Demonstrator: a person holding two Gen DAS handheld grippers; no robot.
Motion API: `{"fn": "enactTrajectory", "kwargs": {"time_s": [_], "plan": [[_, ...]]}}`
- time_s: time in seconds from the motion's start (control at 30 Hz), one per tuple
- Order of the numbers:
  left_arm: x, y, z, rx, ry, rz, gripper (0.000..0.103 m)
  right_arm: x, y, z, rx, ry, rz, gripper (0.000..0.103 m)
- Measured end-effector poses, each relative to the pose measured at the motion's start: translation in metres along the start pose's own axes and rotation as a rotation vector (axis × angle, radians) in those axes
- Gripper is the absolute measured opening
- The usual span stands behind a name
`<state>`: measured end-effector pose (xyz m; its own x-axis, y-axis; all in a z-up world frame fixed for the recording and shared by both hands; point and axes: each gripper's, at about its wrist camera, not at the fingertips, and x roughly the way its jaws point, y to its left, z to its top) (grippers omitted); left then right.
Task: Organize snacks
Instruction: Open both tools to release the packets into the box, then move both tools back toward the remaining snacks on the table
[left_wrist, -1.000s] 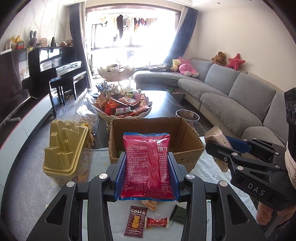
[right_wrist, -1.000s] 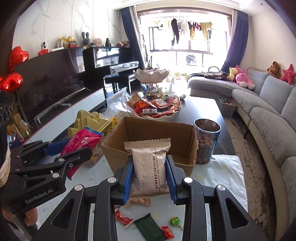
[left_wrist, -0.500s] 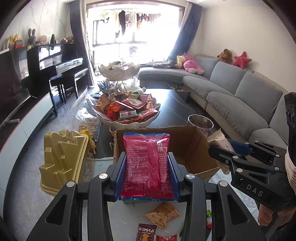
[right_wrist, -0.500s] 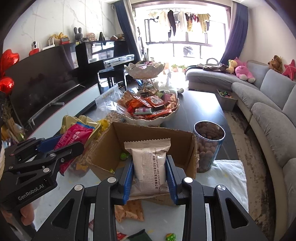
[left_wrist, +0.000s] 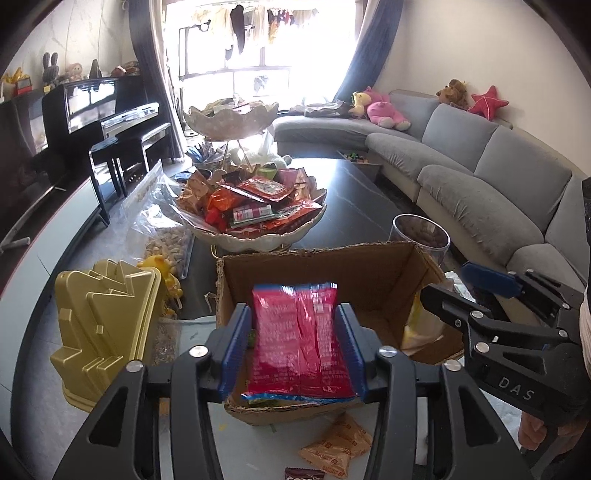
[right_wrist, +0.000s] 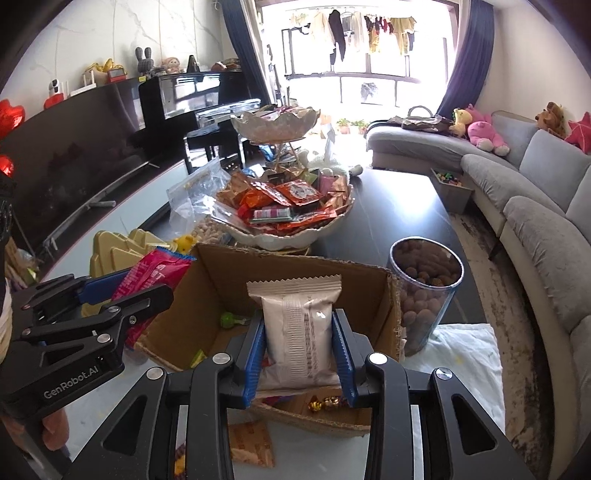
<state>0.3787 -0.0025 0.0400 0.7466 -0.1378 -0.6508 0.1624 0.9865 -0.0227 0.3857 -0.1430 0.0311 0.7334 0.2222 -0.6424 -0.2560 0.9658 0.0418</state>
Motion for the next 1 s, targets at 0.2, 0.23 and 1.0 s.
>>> {"fn": "enactTrajectory", "kwargs": {"time_s": [0.2,0.23,1.0], "plan": [[-0.027,-0.008,-0.014,0.037,-0.057,0.044,0.068,-0.006,-0.005,-0.007,-0.004,-0.010,-0.038,0.066],[-0.034,-0.010,-0.017,0.045,-0.069,0.050,0.069,-0.009,-0.005,-0.009,-0.008,-0.010,-0.040,0.066],[-0.123,-0.040,-0.092,0.094,-0.131,0.031,0.080,-0.101,0.010,-0.086,-0.038,-0.067,-0.036,0.066]]}}
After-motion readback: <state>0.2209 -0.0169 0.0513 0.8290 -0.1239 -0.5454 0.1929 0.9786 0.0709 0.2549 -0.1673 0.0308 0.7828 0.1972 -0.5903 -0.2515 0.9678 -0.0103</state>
